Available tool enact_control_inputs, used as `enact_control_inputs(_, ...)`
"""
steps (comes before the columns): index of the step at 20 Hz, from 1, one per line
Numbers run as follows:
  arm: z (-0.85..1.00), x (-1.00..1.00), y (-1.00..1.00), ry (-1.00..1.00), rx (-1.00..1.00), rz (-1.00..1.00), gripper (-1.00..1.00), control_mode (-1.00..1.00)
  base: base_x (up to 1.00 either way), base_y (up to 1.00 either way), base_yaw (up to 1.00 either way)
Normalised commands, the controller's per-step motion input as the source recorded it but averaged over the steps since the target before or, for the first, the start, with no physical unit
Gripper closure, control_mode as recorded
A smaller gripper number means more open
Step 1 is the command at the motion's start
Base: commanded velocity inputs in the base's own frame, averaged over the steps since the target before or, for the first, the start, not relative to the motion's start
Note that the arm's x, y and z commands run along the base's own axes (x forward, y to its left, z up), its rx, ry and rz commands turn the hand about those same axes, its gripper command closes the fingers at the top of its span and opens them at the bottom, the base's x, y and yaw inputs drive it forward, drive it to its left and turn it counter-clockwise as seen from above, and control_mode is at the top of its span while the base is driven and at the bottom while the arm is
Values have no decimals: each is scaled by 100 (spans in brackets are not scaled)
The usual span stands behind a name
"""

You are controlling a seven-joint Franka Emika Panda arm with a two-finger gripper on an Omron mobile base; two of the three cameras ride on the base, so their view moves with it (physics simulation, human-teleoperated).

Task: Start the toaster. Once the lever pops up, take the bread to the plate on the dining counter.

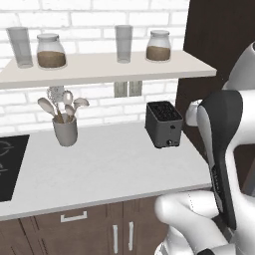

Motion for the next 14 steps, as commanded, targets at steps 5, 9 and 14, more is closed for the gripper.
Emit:
enact_control_inputs(5, -9, -13, 0, 1, 0, 0, 100, 100, -20, 6, 0)
enact_control_inputs(9, 0, 0, 0, 0, 0, 0, 100, 100, -60, 47, -23)
enact_control_inputs(14, 0, 0, 0, 0, 0, 0, 100, 100, -49, 78, -52)
